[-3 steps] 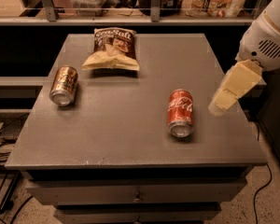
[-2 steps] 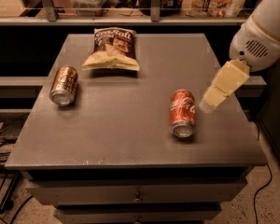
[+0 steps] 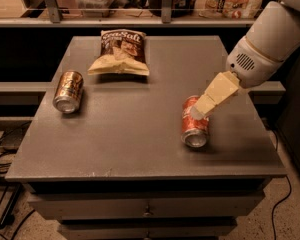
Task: Place coke can upright
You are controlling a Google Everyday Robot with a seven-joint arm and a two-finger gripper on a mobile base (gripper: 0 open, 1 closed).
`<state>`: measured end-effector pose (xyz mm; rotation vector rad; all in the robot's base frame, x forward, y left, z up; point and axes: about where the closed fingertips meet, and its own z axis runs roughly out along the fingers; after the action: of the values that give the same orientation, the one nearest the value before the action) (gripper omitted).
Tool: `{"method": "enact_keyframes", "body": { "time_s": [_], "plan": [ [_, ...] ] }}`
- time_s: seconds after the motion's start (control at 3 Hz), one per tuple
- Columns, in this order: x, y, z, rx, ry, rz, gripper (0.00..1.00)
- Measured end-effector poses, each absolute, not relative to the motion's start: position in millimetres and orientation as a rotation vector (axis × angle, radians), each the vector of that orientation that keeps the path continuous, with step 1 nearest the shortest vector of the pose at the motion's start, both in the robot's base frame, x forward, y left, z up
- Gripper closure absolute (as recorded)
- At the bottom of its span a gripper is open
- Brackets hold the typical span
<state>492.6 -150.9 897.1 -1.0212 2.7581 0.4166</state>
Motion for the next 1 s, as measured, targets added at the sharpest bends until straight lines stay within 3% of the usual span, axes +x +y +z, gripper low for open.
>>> {"method": "enact_keyframes", "body": {
  "time_s": [1.0],
  "plan": [
    [501, -128, 874, -0.923, 2.855, 0.412, 0.0]
  ]
}}
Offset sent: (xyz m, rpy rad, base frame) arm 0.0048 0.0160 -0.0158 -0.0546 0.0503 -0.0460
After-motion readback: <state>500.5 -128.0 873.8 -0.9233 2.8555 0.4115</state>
